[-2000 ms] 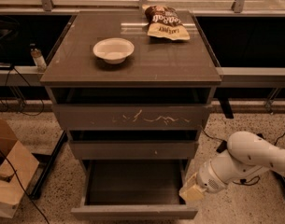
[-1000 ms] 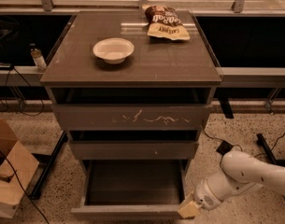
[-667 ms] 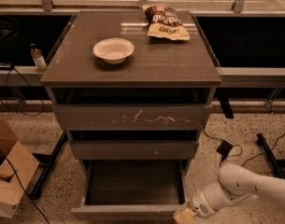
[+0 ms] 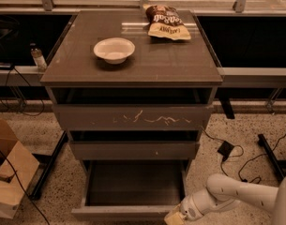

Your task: Close bottom drawer

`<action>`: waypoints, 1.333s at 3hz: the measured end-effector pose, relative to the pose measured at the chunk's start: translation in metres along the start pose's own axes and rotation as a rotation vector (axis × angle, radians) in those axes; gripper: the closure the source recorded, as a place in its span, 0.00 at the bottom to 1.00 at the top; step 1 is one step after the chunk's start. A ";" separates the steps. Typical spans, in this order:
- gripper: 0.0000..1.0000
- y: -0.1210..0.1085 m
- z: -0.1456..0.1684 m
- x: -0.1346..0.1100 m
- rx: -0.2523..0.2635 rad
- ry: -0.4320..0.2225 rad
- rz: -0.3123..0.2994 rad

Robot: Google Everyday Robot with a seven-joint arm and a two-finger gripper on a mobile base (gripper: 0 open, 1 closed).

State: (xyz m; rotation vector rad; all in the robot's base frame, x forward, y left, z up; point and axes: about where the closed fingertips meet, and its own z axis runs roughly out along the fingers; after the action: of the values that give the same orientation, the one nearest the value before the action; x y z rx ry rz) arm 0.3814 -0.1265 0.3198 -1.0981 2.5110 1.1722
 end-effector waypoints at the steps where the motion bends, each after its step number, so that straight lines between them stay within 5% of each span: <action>1: 1.00 -0.030 0.028 0.011 -0.006 0.005 0.054; 4: 1.00 -0.056 0.068 0.010 0.034 -0.050 0.051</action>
Offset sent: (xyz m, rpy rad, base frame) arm 0.0071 0.0015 -0.0376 -0.0058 0.0392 -0.0271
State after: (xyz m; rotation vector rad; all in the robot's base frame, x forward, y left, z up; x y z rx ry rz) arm 0.4017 -0.1072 0.2351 -0.9905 2.5252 1.1508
